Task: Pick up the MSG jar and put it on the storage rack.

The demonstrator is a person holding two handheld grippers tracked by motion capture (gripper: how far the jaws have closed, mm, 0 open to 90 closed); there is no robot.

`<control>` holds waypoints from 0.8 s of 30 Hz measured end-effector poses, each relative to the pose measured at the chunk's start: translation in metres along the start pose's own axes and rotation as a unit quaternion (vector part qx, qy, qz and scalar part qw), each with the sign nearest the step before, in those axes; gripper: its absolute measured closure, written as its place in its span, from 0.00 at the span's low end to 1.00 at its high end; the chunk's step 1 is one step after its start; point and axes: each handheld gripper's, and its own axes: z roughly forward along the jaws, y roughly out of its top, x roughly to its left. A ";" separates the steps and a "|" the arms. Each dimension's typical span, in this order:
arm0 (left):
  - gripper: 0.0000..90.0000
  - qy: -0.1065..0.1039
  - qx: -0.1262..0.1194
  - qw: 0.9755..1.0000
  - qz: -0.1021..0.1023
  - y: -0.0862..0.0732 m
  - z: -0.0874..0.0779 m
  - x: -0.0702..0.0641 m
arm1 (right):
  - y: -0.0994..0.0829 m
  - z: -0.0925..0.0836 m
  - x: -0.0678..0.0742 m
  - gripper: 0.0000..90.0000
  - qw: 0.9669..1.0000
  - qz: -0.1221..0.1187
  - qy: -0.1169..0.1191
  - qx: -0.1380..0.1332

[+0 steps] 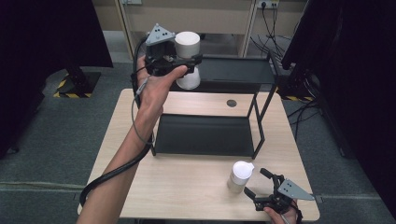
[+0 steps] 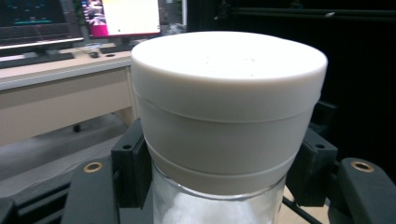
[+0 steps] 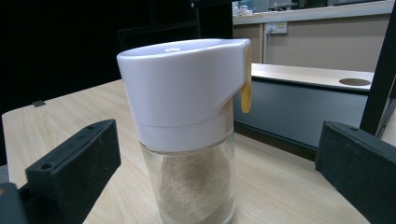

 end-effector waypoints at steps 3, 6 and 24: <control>0.39 0.016 -0.005 1.000 -0.005 0.000 0.004 0.001 | 0.000 0.000 0.000 0.00 1.000 0.000 0.000 -0.001; 0.39 0.031 -0.004 0.999 -0.004 0.002 0.008 0.001 | 0.000 0.000 0.000 0.00 1.000 0.001 0.001 -0.001; 0.39 0.099 -0.002 0.995 -0.010 0.006 0.045 0.002 | 0.000 0.000 -0.001 0.00 1.000 0.000 0.005 -0.001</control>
